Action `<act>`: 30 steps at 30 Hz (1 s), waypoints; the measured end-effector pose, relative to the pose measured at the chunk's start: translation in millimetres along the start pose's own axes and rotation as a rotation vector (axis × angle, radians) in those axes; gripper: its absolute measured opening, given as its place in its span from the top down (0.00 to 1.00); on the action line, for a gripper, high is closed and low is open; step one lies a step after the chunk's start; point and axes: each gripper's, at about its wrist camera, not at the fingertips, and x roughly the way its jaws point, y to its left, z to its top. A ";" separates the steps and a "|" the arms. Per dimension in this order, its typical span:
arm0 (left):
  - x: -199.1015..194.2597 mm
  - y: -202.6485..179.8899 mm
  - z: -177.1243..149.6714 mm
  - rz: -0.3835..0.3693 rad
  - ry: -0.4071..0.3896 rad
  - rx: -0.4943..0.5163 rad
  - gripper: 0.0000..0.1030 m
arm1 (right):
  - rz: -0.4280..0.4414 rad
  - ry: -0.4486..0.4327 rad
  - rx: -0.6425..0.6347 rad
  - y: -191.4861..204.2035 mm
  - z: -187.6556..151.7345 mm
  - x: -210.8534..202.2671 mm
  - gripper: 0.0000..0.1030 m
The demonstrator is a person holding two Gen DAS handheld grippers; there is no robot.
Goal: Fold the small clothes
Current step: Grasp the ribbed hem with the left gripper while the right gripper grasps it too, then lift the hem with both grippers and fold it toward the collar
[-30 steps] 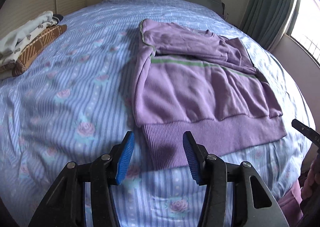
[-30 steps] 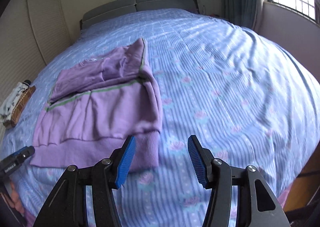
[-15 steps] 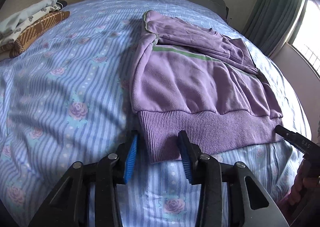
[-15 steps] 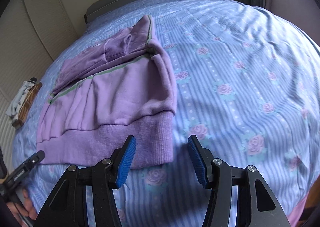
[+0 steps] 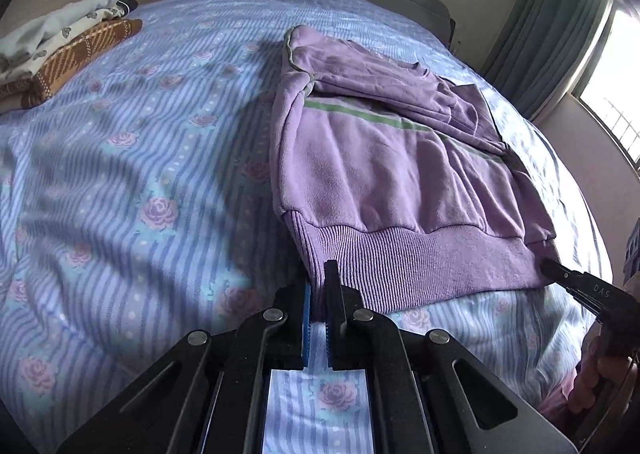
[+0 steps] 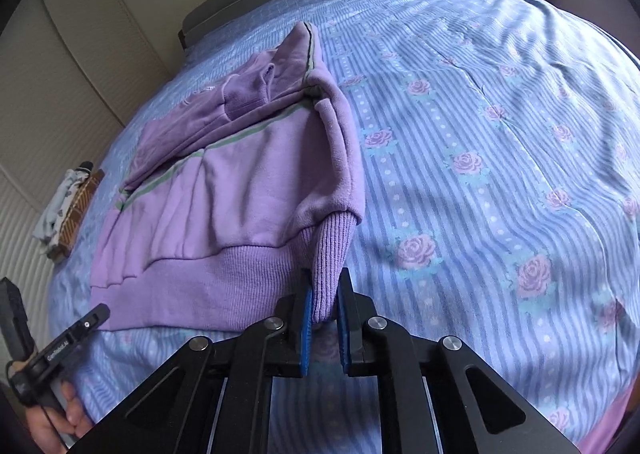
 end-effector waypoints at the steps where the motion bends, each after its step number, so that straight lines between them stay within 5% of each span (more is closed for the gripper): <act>1: -3.3 -0.4 0.0 0.002 -0.006 0.004 0.93 | 0.004 -0.005 0.004 -0.4 -0.3 -3.0 0.90; 18: -77.3 1.8 12.7 -0.046 -0.091 -0.015 0.93 | 0.140 -0.151 0.042 10.7 -10.4 -94.2 0.90; 30: -68.6 -0.1 110.7 -0.074 -0.244 -0.062 0.93 | 0.182 -0.323 0.069 31.8 50.6 -106.5 0.91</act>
